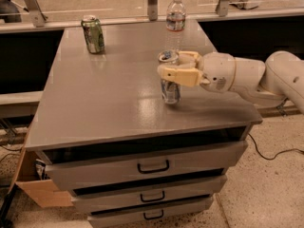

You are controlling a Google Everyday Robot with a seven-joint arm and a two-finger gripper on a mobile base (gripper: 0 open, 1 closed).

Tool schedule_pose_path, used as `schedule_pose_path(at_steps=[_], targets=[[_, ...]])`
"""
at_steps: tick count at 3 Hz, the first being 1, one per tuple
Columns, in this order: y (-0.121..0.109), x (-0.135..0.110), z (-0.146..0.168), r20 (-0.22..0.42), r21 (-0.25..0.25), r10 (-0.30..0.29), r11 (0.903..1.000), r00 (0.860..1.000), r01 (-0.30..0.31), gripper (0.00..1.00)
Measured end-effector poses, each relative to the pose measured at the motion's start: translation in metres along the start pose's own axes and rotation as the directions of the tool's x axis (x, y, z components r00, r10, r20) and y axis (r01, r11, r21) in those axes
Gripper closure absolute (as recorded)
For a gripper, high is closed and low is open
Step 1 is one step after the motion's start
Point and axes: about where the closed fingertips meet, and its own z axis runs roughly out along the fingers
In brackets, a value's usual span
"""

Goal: Place redbull can upright

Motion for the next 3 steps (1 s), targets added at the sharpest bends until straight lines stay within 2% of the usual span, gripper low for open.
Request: schedule_pose_path(at_steps=[1, 3], targets=[[-0.004, 0.008, -0.003, 0.02, -0.015, 0.014, 0.9998, 1.0, -0.014, 0.82], [-0.007, 0.025, -0.012, 0.04, -0.031, 0.052, 0.9983, 0.998, -0.051, 0.35]])
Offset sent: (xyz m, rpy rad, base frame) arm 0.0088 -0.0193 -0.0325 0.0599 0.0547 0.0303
